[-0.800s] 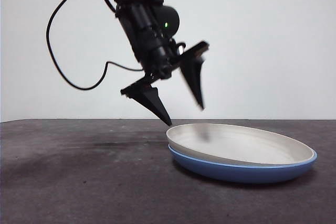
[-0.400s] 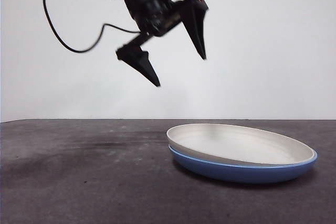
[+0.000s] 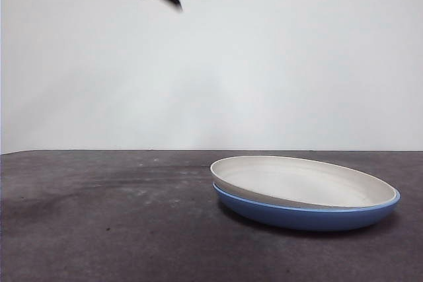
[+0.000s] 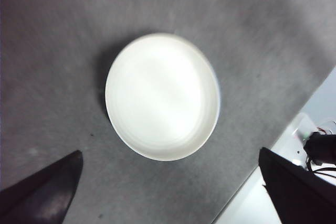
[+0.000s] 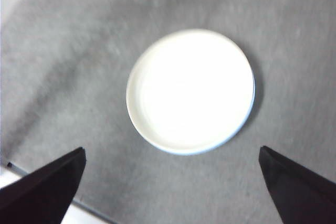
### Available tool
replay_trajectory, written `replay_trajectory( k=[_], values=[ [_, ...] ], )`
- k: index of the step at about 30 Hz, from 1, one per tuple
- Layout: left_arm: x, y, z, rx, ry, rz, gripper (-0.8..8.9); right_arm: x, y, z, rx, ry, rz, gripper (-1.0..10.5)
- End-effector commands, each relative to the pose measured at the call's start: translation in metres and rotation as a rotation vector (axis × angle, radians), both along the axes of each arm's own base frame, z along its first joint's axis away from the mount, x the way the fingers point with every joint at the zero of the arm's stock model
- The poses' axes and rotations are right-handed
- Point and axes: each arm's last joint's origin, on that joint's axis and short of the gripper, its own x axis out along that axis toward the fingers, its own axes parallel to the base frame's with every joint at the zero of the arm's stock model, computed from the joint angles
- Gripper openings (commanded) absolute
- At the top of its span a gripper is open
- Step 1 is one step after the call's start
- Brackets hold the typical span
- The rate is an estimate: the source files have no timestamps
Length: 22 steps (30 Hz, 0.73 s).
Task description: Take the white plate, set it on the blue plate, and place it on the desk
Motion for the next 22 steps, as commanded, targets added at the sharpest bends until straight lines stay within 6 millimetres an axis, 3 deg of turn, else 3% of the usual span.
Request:
replay_trajectory(
  k=[1, 5, 11, 22],
  values=[
    [-0.026, 0.015, 0.018, 0.026, -0.054, -0.006, 5.63, 0.012, 0.002, 0.001, 0.004, 0.036, -0.005, 5.8],
    [-0.067, 0.047, 0.041, 0.016, -0.138, 0.015, 5.63, 0.031, 0.004, -0.008, -0.012, 0.098, 0.000, 5.8],
    [-0.131, 0.089, 0.053, -0.033, -0.254, 0.002, 5.62, 0.060, 0.008, -0.022, -0.037, 0.168, 0.012, 5.8],
    [-0.215, 0.142, 0.027, -0.095, -0.381, -0.010, 5.61, 0.119, 0.016, -0.063, -0.064, 0.292, 0.024, 5.8]
  ],
)
